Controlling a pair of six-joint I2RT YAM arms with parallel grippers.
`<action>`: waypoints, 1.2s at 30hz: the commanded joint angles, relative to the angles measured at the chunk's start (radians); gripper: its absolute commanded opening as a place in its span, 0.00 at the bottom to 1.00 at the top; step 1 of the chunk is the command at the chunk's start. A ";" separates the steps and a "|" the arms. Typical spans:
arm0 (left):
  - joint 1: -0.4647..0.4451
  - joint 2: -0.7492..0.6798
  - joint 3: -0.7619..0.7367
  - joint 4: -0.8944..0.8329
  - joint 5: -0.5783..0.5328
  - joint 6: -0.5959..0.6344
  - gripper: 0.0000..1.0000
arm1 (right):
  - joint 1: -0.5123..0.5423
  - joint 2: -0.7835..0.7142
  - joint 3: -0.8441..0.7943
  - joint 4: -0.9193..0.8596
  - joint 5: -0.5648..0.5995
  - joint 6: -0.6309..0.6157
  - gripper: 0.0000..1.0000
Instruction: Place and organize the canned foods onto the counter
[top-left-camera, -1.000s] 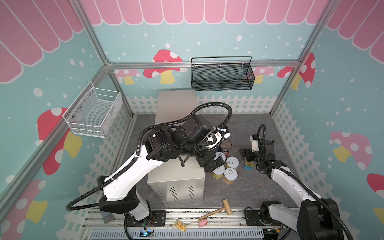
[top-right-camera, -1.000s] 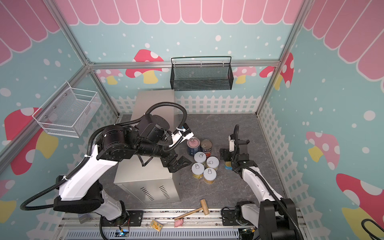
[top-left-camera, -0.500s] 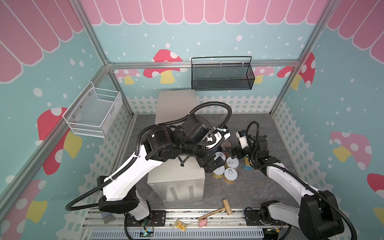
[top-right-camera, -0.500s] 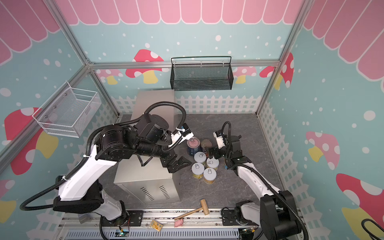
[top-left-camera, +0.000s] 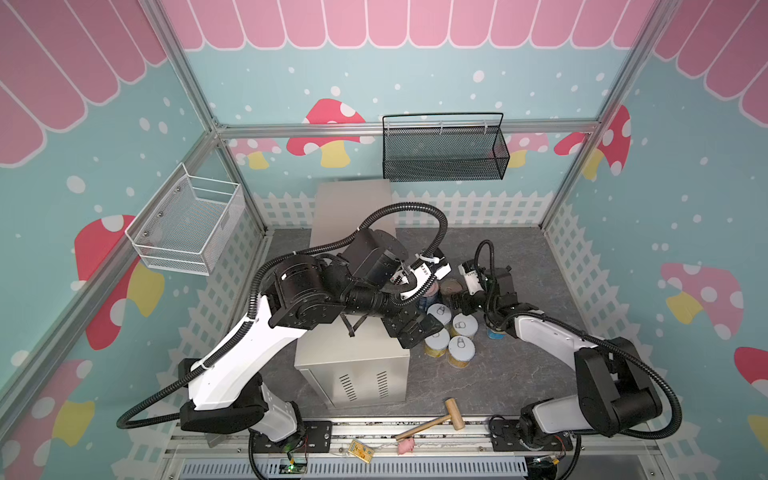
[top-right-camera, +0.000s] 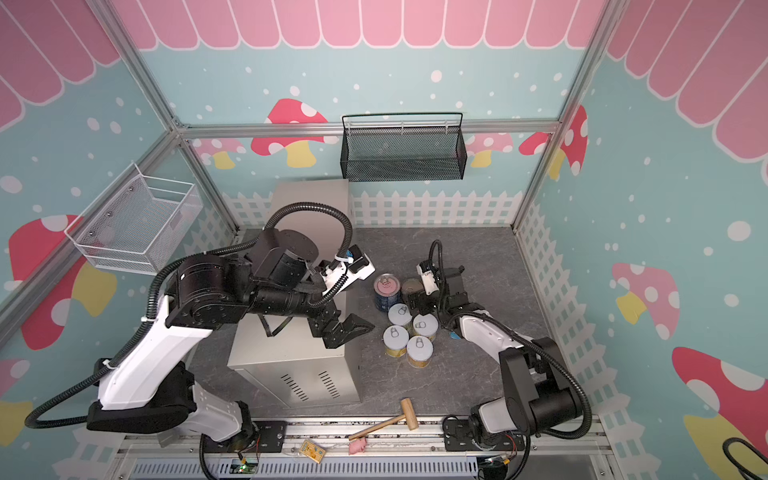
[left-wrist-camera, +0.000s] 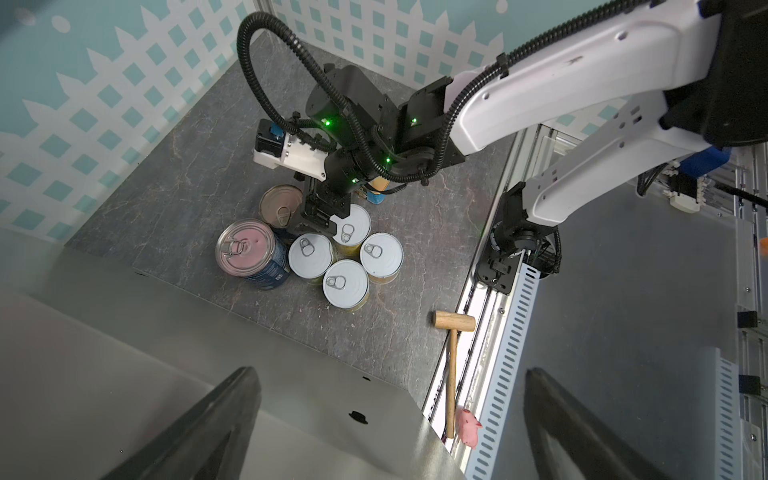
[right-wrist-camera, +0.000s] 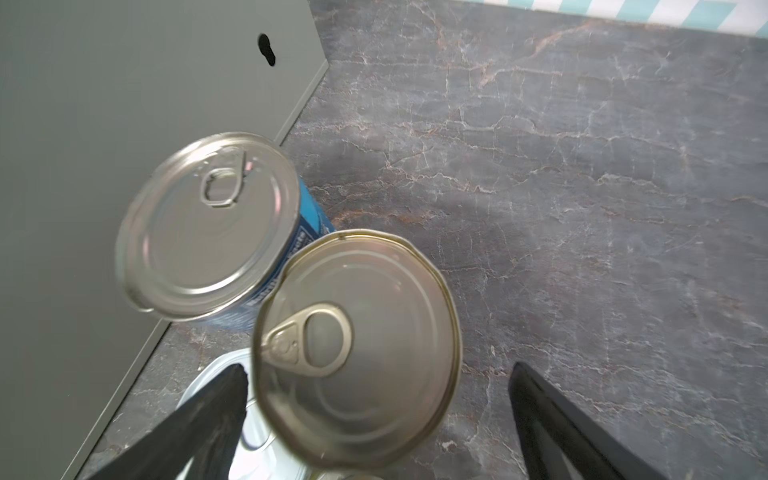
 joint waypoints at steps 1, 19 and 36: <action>-0.006 -0.024 -0.020 0.019 -0.001 0.005 0.99 | 0.010 0.040 0.039 0.044 0.017 0.003 0.99; -0.006 -0.121 -0.126 0.073 -0.030 -0.045 0.99 | 0.016 0.159 0.126 0.093 0.037 -0.021 0.76; -0.006 -0.169 -0.138 0.098 -0.065 -0.010 0.99 | 0.016 -0.087 0.268 -0.130 0.036 -0.154 0.64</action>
